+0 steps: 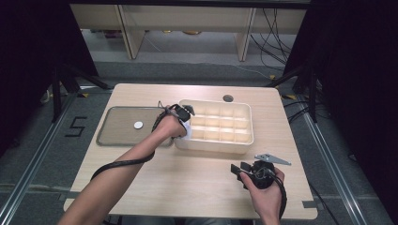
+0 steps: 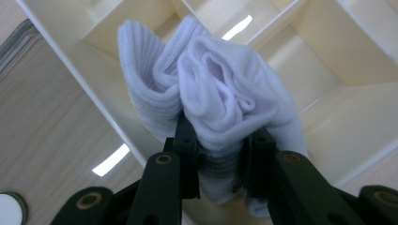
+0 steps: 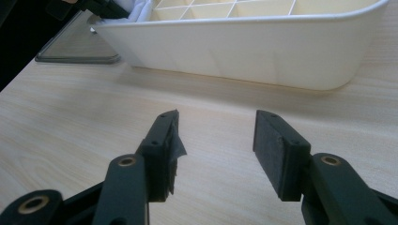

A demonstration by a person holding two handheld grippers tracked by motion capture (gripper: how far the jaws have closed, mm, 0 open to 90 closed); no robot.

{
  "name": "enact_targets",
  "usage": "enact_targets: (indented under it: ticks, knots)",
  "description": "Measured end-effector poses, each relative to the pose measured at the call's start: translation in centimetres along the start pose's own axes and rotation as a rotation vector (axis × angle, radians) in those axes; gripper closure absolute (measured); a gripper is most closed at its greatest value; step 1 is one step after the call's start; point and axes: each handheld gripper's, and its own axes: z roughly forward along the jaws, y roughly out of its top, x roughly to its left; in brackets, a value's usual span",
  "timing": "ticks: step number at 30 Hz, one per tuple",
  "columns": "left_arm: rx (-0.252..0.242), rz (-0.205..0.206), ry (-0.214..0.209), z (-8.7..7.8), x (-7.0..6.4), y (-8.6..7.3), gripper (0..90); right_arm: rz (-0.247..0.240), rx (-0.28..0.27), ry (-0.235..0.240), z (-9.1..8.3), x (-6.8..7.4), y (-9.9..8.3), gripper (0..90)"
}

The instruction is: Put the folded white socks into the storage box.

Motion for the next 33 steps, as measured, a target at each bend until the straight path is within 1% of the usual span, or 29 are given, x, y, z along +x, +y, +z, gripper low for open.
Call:
enact_targets:
  ticks: [2,4,5,7,8,9,10,11,13,14,15,16,17,18,20,21,23,24,25,26,28,30,32,33]
  knots:
    - [0.019,-0.002,-0.006,-0.1,0.0,0.1,71.5,0.001,0.000,0.000,0.0,0.0,0.0,51.4]
    - [0.024,-0.006,-0.011,-0.1,0.1,0.2,71.4,-0.001,0.000,-0.013,0.0,-0.1,0.0,51.4]
    - [0.027,-0.004,-0.008,-0.1,0.0,0.2,71.4,-0.002,0.008,-0.021,-0.1,0.0,0.1,51.4]
    - [0.029,0.002,-0.002,0.0,0.0,0.2,71.5,-0.008,0.007,-0.028,-0.1,-0.1,0.1,51.4]
    - [0.028,0.004,-0.003,0.1,0.0,0.2,71.5,-0.004,0.009,-0.023,-0.1,-0.1,0.1,51.4]
    - [0.024,-0.008,-0.001,0.2,-0.2,0.1,71.5,-0.002,0.007,-0.003,-0.1,-0.1,0.0,51.4]
    - [0.033,-0.001,0.000,0.3,-0.2,0.1,71.6,0.002,0.004,-0.010,0.0,-0.1,0.0,51.3]
    - [0.032,-0.004,0.002,0.5,-0.2,0.0,71.6,-0.001,0.008,-0.007,0.1,-0.1,-0.1,51.3]
    - [0.045,0.008,0.006,0.7,-0.2,-0.1,71.7,-0.003,0.008,-0.010,0.2,-0.1,-0.2,51.3]
    - [0.038,0.003,0.007,0.7,-0.3,-0.1,71.7,-0.002,0.011,-0.009,0.2,-0.1,-0.2,51.3]
    - [0.040,0.002,0.006,0.7,-0.3,-0.1,71.7,0.003,0.013,0.003,0.1,0.0,-0.2,51.3]
    - [0.046,0.004,0.002,0.7,-0.2,-0.1,71.6,0.004,0.012,0.002,0.1,0.0,-0.2,51.2]
    - [0.035,-0.003,-0.004,0.7,-0.1,-0.1,71.5,0.004,0.013,-0.002,0.1,0.0,-0.2,51.2]
    - [0.038,0.001,-0.013,0.6,0.0,-0.1,71.4,-0.002,0.010,-0.013,0.1,-0.1,-0.2,51.2]
    - [0.040,-0.003,-0.038,0.4,0.3,-0.1,71.2,0.000,0.006,0.002,0.0,-0.1,-0.1,51.1]
    - [0.027,-0.004,-0.046,0.4,0.4,-0.1,70.4,-0.002,0.012,-0.015,0.0,-0.1,-0.1,51.0]
    - [0.014,0.013,-0.040,0.2,0.3,-0.2,69.9,0.001,0.011,-0.007,0.0,-0.2,-0.1,50.9]
    - [0.017,0.022,-0.035,0.1,0.3,-0.2,69.0,0.002,0.013,-0.003,0.0,-0.2,-0.1,50.7]
    - [0.027,0.023,-0.035,0.0,0.3,-0.1,68.0,-0.002,0.013,-0.017,0.2,-0.3,-0.1,50.2]
    - [0.026,0.025,-0.035,-0.1,0.4,-0.1,68.0,-0.002,0.013,-0.017,0.2,-0.3,-0.1,50.2]
    - [0.018,0.016,-0.042,-0.2,0.4,-0.1,67.1,-0.003,0.013,-0.016,0.2,-0.3,-0.1,50.0]
    - [0.005,0.004,-0.050,-0.3,0.5,-0.2,65.9,0.005,0.017,0.003,0.0,-0.2,0.0,49.8]
    - [-0.006,-0.010,-0.058,-0.5,0.5,-0.1,63.5,0.004,0.016,-0.006,0.0,-0.2,0.0,49.6]
    - [-0.002,-0.007,-0.060,-0.7,0.6,-0.1,62.2,0.006,0.016,-0.006,0.0,-0.2,0.0,49.5]
